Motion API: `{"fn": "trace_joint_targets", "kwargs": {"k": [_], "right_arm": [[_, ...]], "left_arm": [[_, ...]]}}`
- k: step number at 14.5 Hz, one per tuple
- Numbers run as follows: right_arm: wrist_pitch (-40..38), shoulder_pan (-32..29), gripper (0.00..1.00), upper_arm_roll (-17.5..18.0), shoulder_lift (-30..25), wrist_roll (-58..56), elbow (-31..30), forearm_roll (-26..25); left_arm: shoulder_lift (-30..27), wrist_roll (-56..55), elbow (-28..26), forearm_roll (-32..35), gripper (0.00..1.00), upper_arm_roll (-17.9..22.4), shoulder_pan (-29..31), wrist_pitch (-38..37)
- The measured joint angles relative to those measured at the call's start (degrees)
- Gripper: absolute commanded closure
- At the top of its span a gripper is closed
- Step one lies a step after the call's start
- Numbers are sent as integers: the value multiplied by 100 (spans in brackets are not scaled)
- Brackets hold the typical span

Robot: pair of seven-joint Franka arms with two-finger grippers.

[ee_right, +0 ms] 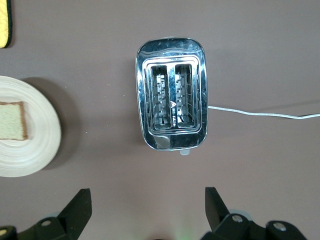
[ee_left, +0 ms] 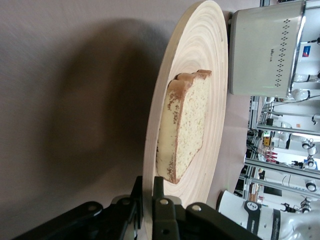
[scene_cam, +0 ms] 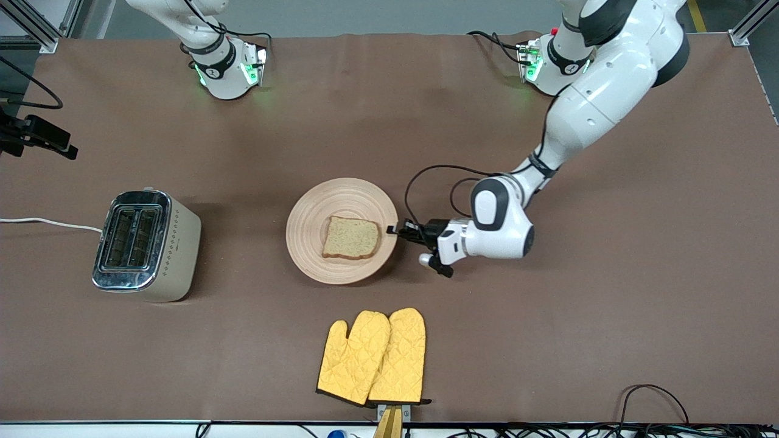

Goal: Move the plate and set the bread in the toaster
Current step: 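Slide the plate toward the toaster with the left gripper, then release the plate with the left gripper while the right gripper reaches the bread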

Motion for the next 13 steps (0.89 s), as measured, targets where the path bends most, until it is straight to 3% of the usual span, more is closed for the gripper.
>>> {"fn": "trace_joint_targets", "kwargs": {"k": [1,2,3,4,5,9,13], "right_arm": [[0,5,0,10,0,0,2,0],[0,17,0,24,0,0,2,2],[-3,37,0,42,0,0,0,13],[-5,66,0,62,3,1,-8,41],[-1,121,0,72,11,2,-28,123],[361,601,0,88,269,594,-244,495],[1512,1680,0,122,940,1522,-694,671]], "left_arm": [[51,0,-4,-121,95,4,-62,27],[98,0,-7,-218,85,4,-86,29],[138,0,-10,-297,67,7,-86,29],[154,-1,-10,-356,43,9,-75,26],[150,-41,-7,-379,0,9,-59,26],[-7,-537,88,-379,0,194,82,35],[-719,-1018,168,-287,0,853,217,-4]]}}
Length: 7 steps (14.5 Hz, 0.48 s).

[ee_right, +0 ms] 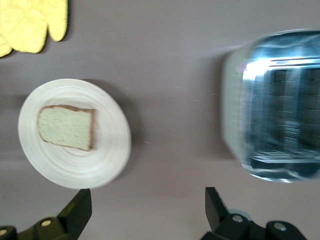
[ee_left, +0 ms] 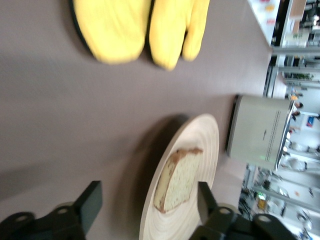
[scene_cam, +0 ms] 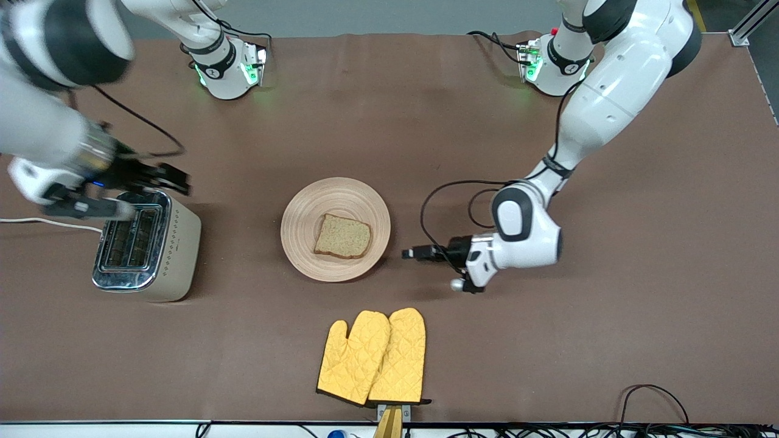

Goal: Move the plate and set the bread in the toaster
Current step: 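Release the plate with the left gripper while the right gripper reaches the bread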

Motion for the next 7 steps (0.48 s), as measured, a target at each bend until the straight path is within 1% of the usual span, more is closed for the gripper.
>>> {"fn": "trace_joint_targets", "kwargs": {"k": [1,3,5,7], "right_arm": [[271,250,0,7,238,224,-44,191],[868,583,0,8,704,607,-70,488],[1571,888,0,6,1115,1060,-99,579],[2556,1197,0,6,1439,1375,-377,581]], "left_arm": [[-196,-172,31,203,0,134,11,-5],[-535,-834,145,909,0,296,55,-30],[-839,-1484,223,1694,0,340,184,-99],[-1158,-1895,251,2385,0,366,424,-490]]}}
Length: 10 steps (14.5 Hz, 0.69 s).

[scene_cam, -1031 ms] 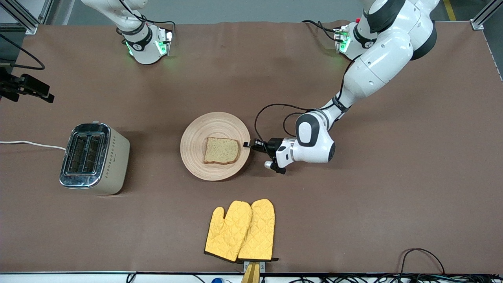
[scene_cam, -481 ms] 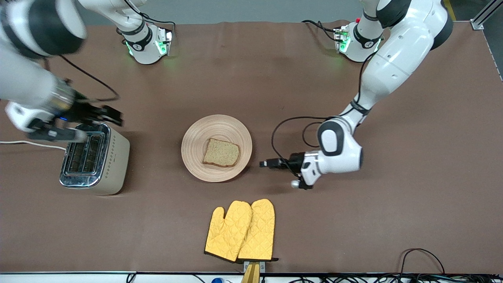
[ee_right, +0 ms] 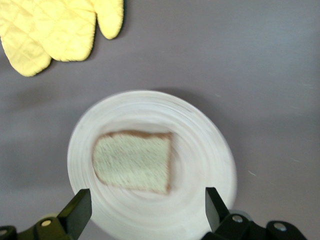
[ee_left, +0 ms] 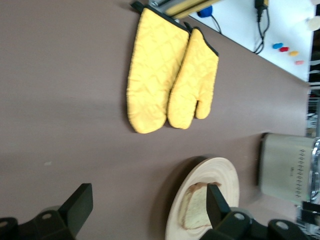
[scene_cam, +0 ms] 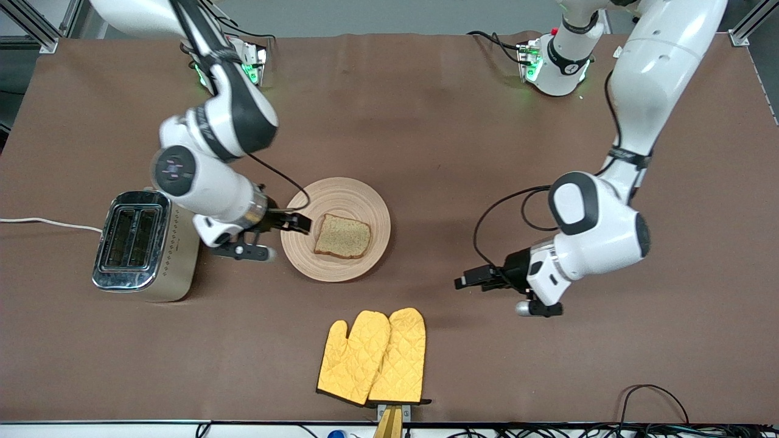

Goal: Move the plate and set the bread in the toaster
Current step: 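Release the plate with the left gripper while the right gripper reaches the bread, then grasp the bread slice with the right gripper while the left gripper withdraws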

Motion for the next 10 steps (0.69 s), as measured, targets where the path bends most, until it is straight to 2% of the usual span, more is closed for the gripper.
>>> {"fn": "trace_joint_targets", "kwargs": {"k": [3,6,8,10], "right_arm": [[1417,202,1,-3,405,68,-724,1],[1790,271,7,-9,723,69,-922,1],[1936,290,21,-12,848,75,-948,1],[1955,312,44,-12,919,78,-954,1]], "left_arm": [[-540,-518,24,1001,0,30,523,-898],[-1129,-903,45,1890,0,35,915,-1874],[-1538,-1278,55,2425,0,34,948,-2384],[-1947,-1606,57,2664,0,31,928,-2844]]}}
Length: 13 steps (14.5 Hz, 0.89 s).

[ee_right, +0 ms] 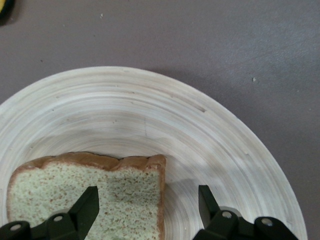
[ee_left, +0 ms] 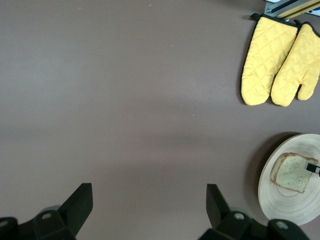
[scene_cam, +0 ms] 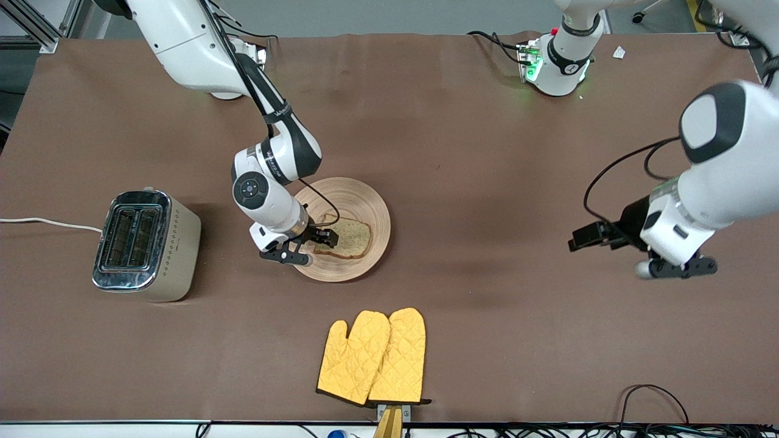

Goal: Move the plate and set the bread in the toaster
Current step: 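Grasp the bread slice with the right gripper while the left gripper withdraws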

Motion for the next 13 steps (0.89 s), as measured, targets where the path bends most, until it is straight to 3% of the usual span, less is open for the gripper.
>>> {"fn": "trace_joint_targets", "kwargs": {"k": [6,10,13], "right_arm": [[55,62,97,5,70,75,6,15],[-109,63,100,-7,33,218,56,16],[-1131,56,100,-210,-109,230,503,16]], "left_arm": [[-930,-146,-6,87,0,113,170,-914],[-1483,-92,-22,88,0,279,161,-1454],[-1858,-20,-113,88,0,458,70,-1920]]}}
